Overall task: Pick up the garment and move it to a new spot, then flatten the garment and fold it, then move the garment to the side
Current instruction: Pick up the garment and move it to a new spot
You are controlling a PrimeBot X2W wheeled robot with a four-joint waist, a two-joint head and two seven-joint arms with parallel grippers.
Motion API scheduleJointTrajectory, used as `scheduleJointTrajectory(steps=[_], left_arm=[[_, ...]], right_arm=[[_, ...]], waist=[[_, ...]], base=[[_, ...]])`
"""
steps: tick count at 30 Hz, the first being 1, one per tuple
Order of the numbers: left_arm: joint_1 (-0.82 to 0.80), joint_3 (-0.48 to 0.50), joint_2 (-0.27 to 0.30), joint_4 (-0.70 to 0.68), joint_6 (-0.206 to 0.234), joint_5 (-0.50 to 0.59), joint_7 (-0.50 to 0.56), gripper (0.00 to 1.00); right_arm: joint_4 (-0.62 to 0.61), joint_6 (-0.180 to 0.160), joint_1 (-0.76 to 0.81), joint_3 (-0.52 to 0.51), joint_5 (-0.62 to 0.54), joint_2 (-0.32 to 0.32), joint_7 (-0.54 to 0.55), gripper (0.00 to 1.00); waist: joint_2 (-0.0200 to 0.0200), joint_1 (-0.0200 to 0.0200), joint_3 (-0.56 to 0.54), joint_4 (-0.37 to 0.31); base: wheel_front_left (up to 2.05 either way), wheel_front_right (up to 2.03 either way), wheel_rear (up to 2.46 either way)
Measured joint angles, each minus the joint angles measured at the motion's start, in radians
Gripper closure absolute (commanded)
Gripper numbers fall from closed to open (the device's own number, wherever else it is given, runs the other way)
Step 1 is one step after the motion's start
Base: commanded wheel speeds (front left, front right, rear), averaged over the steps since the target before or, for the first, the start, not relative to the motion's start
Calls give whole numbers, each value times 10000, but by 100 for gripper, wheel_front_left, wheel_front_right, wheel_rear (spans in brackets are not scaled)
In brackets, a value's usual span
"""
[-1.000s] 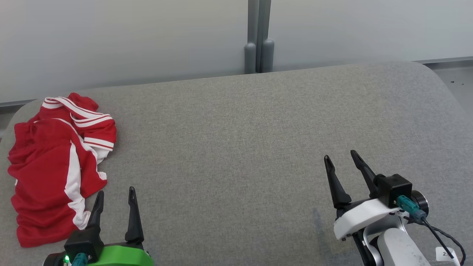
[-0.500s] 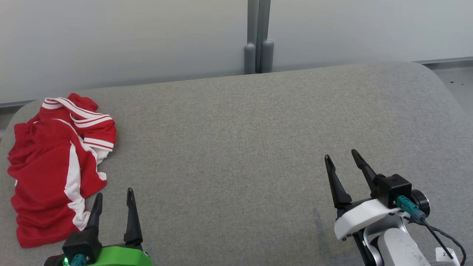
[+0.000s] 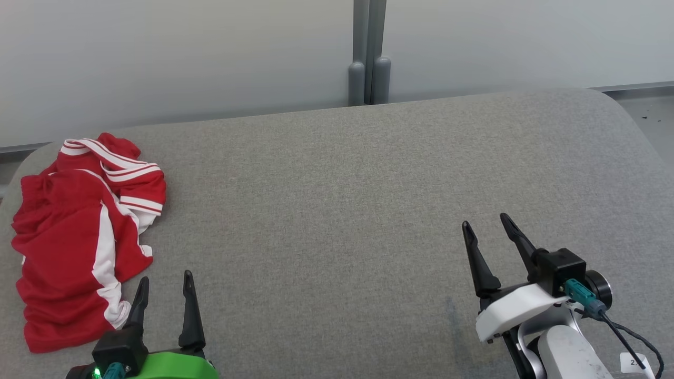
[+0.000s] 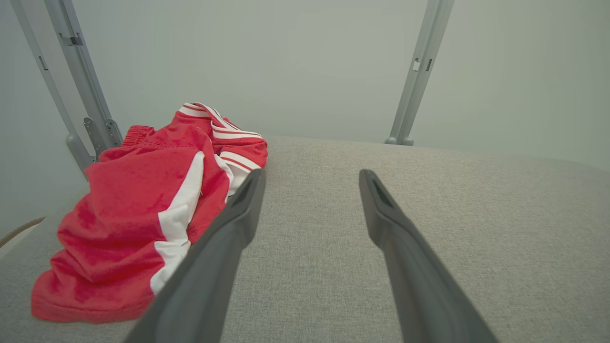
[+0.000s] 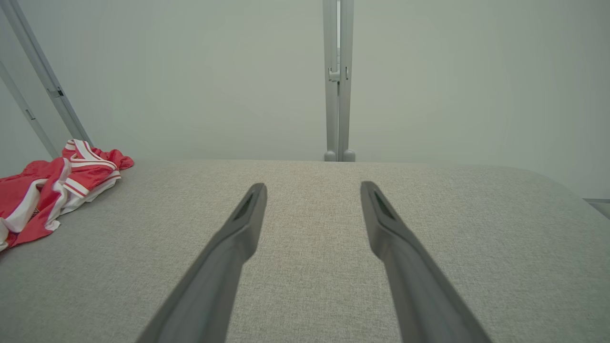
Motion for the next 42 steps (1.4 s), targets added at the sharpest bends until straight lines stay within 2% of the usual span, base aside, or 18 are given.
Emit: scheduleJointTrajectory(steps=[16, 23, 31, 42], left_arm=[[-1, -12, 2, 33, 15, 2, 0, 0], [-24, 12, 17, -10, 29, 2, 0, 0], [-100, 15, 29, -180, 61, 4, -13, 0], [-81, 33, 48, -326, 146, 4, -13, 0]], right_arm=[[-19, 0, 12, 25, 0, 0, 0, 0], [-75, 0, 28, 81, -15, -2, 0, 0], [-165, 0, 15, 178, -10, -2, -2, 0], [-362, 0, 58, 180, 61, 2, -2, 0]], waist=[[0, 0, -4, 47], [0, 0, 25, 290], [0, 1, 78, 904], [0, 0, 190, 2501]], base=[[0, 0, 0], [0, 0, 0], [0, 0, 0], [0, 0, 0]])
